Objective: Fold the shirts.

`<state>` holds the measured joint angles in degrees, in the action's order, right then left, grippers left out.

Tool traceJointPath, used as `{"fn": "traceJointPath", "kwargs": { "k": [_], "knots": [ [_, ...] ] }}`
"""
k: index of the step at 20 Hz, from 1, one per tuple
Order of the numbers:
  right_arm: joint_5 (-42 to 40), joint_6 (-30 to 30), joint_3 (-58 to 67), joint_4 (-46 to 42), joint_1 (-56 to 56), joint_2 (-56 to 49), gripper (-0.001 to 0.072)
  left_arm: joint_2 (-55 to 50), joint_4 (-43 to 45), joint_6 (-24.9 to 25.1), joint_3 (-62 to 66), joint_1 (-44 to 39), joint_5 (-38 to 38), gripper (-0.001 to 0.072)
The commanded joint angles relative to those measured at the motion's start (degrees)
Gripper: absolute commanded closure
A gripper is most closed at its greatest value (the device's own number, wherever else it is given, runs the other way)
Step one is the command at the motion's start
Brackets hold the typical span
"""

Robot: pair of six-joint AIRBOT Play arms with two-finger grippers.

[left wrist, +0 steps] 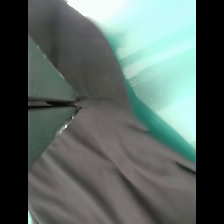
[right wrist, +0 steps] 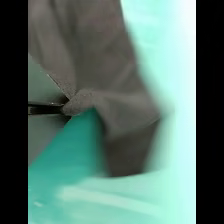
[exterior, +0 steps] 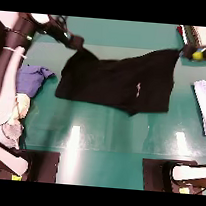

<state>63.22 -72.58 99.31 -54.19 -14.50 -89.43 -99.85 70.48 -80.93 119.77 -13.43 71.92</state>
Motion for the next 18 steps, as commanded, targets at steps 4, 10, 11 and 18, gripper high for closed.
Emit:
{"fn": "traceJointPath", "kwargs": {
  "k": [4,10,11,18],
  "knots": [
    [0.0,0.6,11.3,0.1,-1.8,20.2,0.0692,23.8,7.2,-0.1,0.7,0.0,-10.6,0.0681],
    [2.7,0.4,12.2,0.0,-8.2,34.1,0.0692,43.9,7.4,0.3,0.7,0.0,-19.2,0.0681],
    [2.8,0.1,12.2,0.0,-10.2,35.9,0.0692,45.9,7.4,0.3,0.7,0.0,-19.6,0.0681],
    [6.8,-4.9,12.2,0.1,-22.6,39.6,0.0693,47.8,9.1,0.3,-1.3,0.0,-17.4,0.0681]
  ]
}}
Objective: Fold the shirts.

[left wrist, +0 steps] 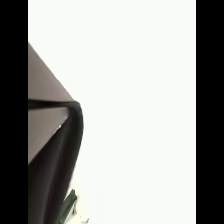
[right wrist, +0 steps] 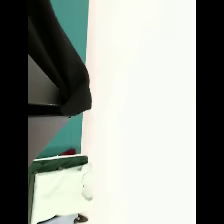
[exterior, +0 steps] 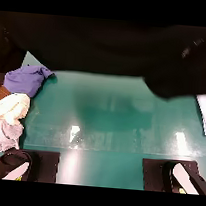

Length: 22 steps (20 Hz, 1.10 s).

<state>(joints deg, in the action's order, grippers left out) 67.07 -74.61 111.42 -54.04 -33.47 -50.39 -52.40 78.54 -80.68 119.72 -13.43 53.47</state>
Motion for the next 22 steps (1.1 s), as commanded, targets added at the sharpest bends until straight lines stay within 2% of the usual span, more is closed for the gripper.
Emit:
{"fn": "traceJointPath", "kwargs": {
  "k": [1,4,6,8,12,14,17,18,19,20,22],
  "knots": [
    [5.5,-4.2,0.1,0.2,-3.6,-0.8,0.0692,-0.6,1.0,0.0,-3.5,0.0,1.2,0.0681],
    [17.3,-7.9,-0.1,0.1,-0.6,-7.8,0.0693,-5.5,1.7,-1.4,-9.7,0.0,4.2,0.0681],
    [25.4,-9.0,-0.1,-0.3,4.3,-14.7,0.0692,-11.6,2.9,-2.0,-12.9,0.0,10.0,0.0681],
    [28.0,-9.0,-0.1,-5.1,10.6,-21.8,0.0692,-19.0,3.0,-1.9,-15.9,0.0,14.4,0.0681],
    [25.1,-9.0,-0.1,-17.1,21.8,-35.9,0.0692,-33.9,3.0,-1.9,-19.7,0.0,14.8,0.0680],
    [21.2,-9.0,-0.1,-18.1,24.2,-42.3,0.0691,-39.5,3.4,-2.2,-19.7,0.0,13.0,0.0680],
    [14.8,-9.0,-0.1,-18.0,24.5,-48.5,0.0690,-42.5,5.6,-6.9,-19.7,1.0,8.6,0.0679],
    [13.4,-9.0,0.0,-18.0,24.2,-49.6,0.0690,-42.4,5.6,-7.0,-19.6,2.0,6.9,0.0615],
    [12.7,-9.0,0.0,-17.9,23.5,-50.2,0.0688,-42.4,5.6,-7.5,-19.1,2.9,6.2,0.0347],
    [12.4,-8.9,0.0,-17.9,23.1,-50.3,0.0664,-42.3,5.6,-8.4,-18.4,4.1,6.7,0.0155],
    [13.2,-8.9,0.5,-18.0,21.3,-50.2,0.0312,-42.3,5.6,-8.9,-16.6,6.5,10.3,0.0149]
  ]
}}
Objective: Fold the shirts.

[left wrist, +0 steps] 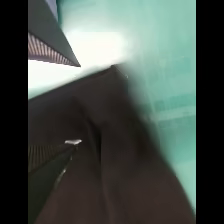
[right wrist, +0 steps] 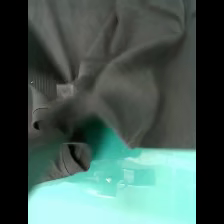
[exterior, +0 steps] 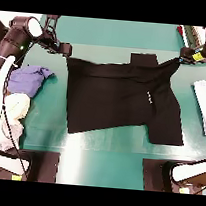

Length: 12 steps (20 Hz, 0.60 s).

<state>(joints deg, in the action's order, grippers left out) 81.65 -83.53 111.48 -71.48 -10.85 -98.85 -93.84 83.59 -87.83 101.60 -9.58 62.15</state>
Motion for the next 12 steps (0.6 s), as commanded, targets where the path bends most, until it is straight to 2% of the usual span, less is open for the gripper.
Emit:
{"fn": "traceJointPath", "kwargs": {
  "k": [1,4,5,6,7,9,12],
  "knots": [
    [0.3,0.0,1.2,-0.5,-2.5,-1.7,0.0307,-0.9,0.6,-1.7,2.6,4.0,4.6,0.0149],
    [7.0,0.4,1.1,-0.5,-6.6,0.5,0.0311,0.1,1.1,0.4,3.4,7.2,15.5,0.0151],
    [7.8,0.8,-0.5,-0.4,-8.2,2.3,0.0350,0.6,1.1,1.4,3.4,8.0,18.2,0.0219],
    [7.8,1.2,-3.1,0.0,-9.6,4.4,0.0351,1.1,1.1,2.4,3.3,8.4,20.3,0.0292],
    [7.8,1.4,-6.1,0.0,-10.7,6.8,0.0351,2.0,1.1,2.6,2.6,8.4,21.6,0.0293],
    [7.7,2.8,-13.7,-0.1,-12.6,12.4,0.0351,5.2,-2.4,2.7,-1.9,8.2,21.2,0.0293],
    [5.1,3.7,-25.5,0.0,-14.2,20.6,0.0351,13.0,-7.4,2.8,-15.9,7.8,17.0,0.0293]
  ]
}}
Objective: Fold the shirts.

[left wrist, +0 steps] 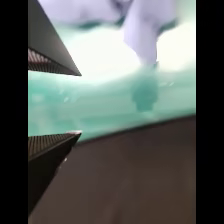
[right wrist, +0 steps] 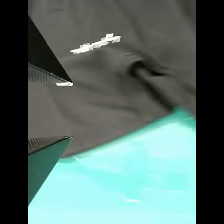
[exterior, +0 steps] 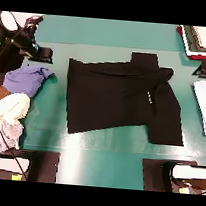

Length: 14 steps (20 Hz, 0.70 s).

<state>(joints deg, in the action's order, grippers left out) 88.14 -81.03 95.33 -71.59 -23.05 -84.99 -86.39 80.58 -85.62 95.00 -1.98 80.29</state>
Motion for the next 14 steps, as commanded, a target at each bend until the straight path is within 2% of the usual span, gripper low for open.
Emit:
{"fn": "traceJointPath", "kwargs": {
  "k": [1,3,8,14],
  "knots": [
    [-2.6,1.2,-12.7,0.1,-2.0,9.2,0.0352,9.2,-5.3,0.5,-15.7,0.2,-2.9,0.0293],
    [-4.6,1.3,-17.8,0.1,-1.9,13.0,0.0446,16.9,-6.4,-0.5,-28.9,0.2,-5.9,0.0293],
    [-9.2,1.6,-25.0,3.7,-1.9,18.9,0.0449,32.4,-19.8,-1.4,-55.3,0.2,-13.5,0.0293],
    [-8.2,1.6,-25.4,6.3,-1.9,19.7,0.0449,34.1,-26.3,-0.7,-66.0,0.2,-17.2,0.0294]
  ]
}}
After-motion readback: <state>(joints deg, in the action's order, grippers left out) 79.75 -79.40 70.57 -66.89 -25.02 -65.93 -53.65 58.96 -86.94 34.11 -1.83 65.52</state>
